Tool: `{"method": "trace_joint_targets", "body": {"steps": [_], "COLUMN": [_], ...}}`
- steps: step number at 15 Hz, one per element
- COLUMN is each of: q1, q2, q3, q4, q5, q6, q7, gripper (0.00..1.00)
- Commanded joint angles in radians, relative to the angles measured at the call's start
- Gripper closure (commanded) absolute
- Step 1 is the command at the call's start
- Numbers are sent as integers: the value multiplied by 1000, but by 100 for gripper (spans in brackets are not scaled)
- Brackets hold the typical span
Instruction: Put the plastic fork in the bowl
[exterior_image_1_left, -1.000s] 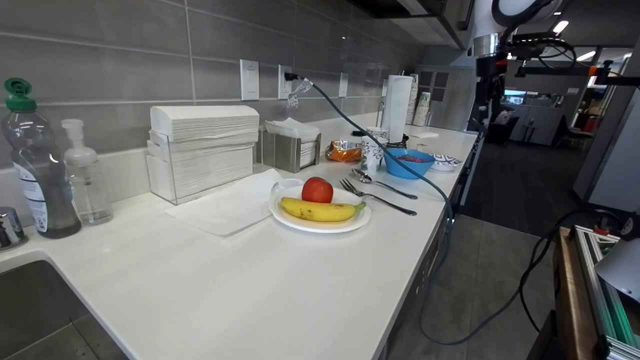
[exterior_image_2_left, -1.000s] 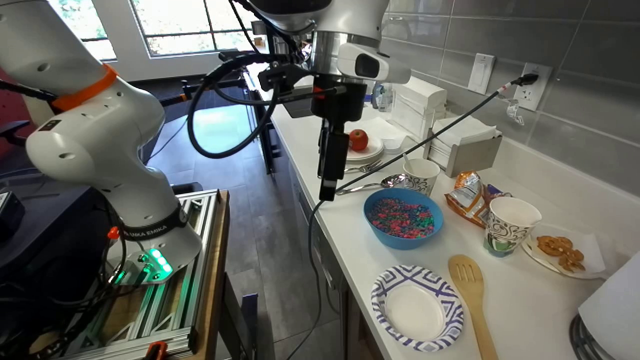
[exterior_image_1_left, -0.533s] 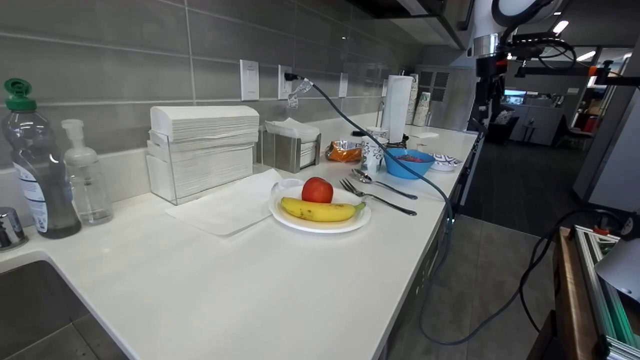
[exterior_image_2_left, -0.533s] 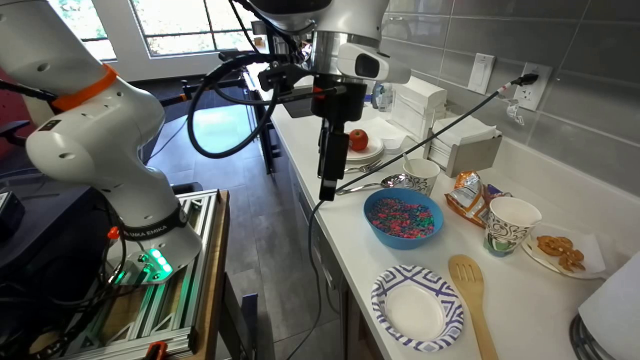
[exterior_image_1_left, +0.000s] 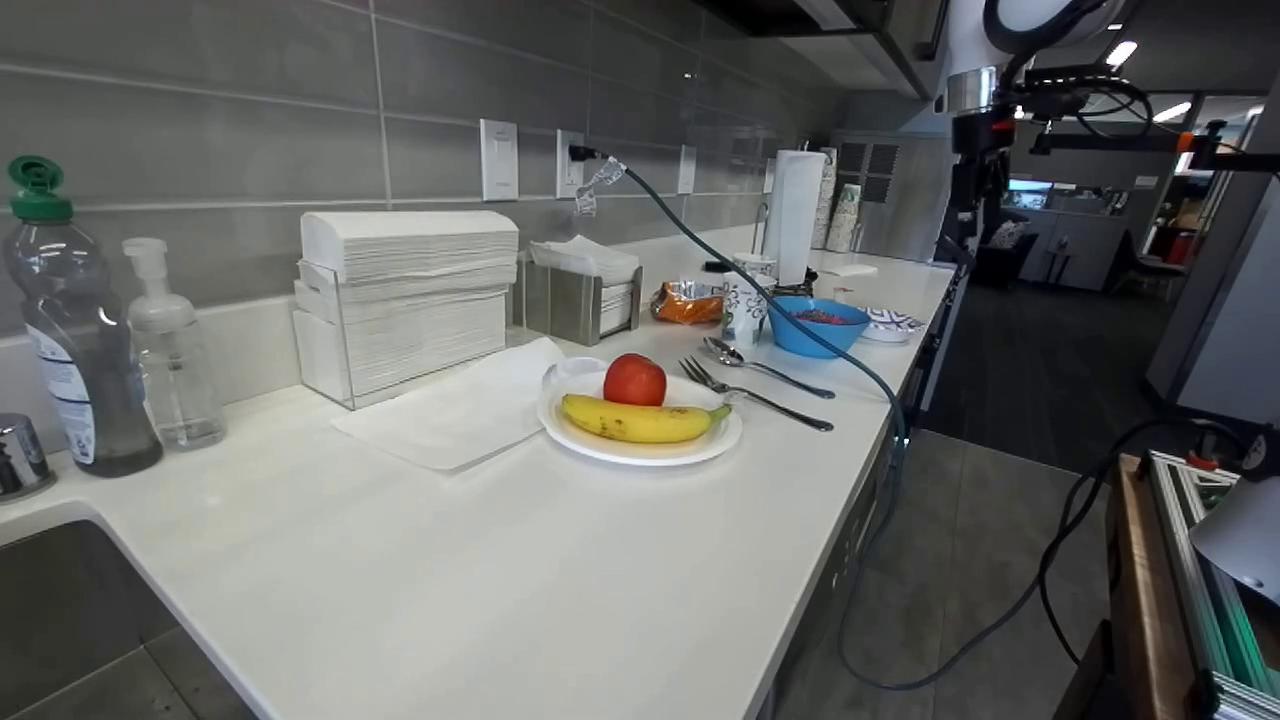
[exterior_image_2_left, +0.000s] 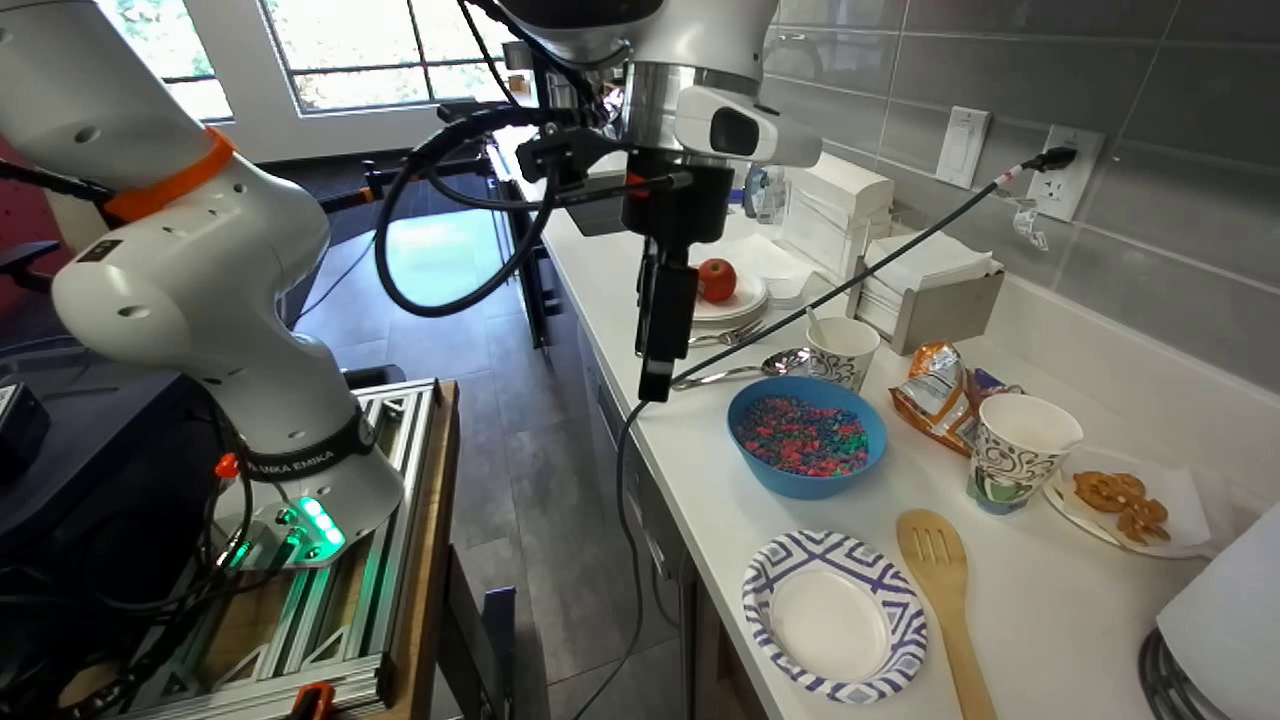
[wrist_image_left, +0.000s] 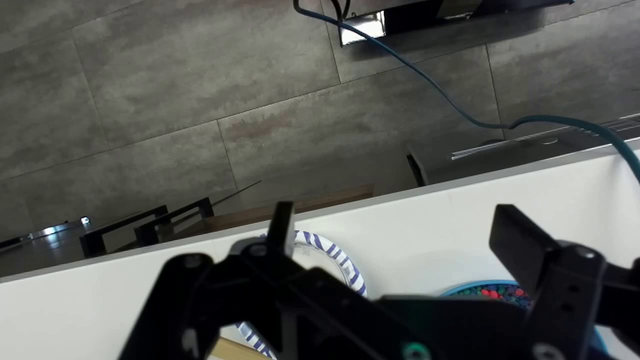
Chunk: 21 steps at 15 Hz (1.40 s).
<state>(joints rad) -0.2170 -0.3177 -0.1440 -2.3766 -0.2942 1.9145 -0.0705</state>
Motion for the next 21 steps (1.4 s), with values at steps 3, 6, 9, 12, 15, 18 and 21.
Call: {"method": "trace_joint_targets", "body": {"steps": [3,6,9,12,15,18,21], "q1": [8,7,4,4,3,4,12], "q2": [60,139,226,318,408,510,621], "q3": [-11,-15,-19,-24,-35,-54,-67], "q4": [56,143,235,324,409,514,652], "q5": [34,107,182,233,263,287,341], "q6": [5,17,74,178,300,366,333], "q7": [71,173,283,384,483,601,703], "gripper": [0,0,0,0,0,0,0]}}
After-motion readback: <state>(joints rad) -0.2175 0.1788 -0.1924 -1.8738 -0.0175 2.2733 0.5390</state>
